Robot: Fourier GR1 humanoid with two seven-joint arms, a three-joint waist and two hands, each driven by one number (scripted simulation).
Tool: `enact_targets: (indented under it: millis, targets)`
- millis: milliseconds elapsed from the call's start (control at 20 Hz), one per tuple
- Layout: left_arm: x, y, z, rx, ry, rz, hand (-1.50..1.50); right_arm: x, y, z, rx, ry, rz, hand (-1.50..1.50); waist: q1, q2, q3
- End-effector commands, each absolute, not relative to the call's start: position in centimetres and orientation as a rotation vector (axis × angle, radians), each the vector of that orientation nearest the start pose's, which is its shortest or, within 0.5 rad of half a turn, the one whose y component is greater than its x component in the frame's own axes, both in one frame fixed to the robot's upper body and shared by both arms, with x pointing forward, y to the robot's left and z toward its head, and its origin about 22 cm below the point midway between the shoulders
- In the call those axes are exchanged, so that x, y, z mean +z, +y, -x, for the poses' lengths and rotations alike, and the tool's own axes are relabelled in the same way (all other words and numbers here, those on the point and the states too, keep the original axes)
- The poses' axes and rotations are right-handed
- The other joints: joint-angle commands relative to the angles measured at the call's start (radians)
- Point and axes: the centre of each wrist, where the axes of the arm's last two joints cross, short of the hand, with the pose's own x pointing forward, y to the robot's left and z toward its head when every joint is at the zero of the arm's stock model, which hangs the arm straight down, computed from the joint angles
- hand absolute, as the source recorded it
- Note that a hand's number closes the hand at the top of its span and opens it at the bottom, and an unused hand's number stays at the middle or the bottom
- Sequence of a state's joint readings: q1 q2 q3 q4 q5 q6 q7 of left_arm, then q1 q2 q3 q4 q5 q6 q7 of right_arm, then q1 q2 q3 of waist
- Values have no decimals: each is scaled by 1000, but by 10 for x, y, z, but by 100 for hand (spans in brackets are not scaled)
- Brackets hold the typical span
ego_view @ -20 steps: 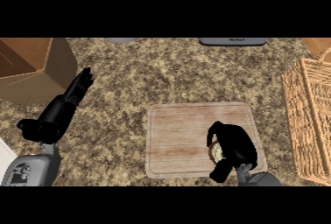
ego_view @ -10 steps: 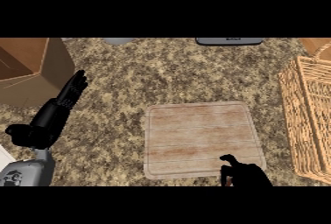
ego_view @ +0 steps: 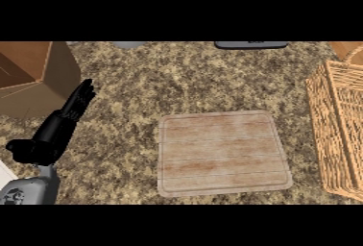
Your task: Pick the cupcake from the cutting board and place it in the basket
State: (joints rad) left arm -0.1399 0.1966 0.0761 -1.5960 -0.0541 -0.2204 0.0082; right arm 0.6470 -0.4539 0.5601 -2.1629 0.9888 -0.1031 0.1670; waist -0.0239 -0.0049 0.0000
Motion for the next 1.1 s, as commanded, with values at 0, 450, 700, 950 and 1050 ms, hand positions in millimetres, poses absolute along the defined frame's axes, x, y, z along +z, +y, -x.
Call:
enact_targets:
  millis: [0,450,700,950,1050]
  targets:
    - [38,273,-273,-352,-1688,-88,0,75,-205,-47,899,-1528,534,150,-14,0,0]
    - [63,272,-270,-349,-1666,-63,0,146,-206,-31,543,-1798,479,150,-10,-7,1]
    - [60,276,-272,-349,-1686,-73,0,162,-213,-25,507,-1785,553,150,-15,-1,-2]
    - [61,274,-271,-370,-1696,-72,0,168,-224,-28,523,-1758,718,150,0,4,-3]
    - [71,265,-278,-368,-1710,-65,0,166,-226,-33,475,-1747,749,150,10,9,-3]
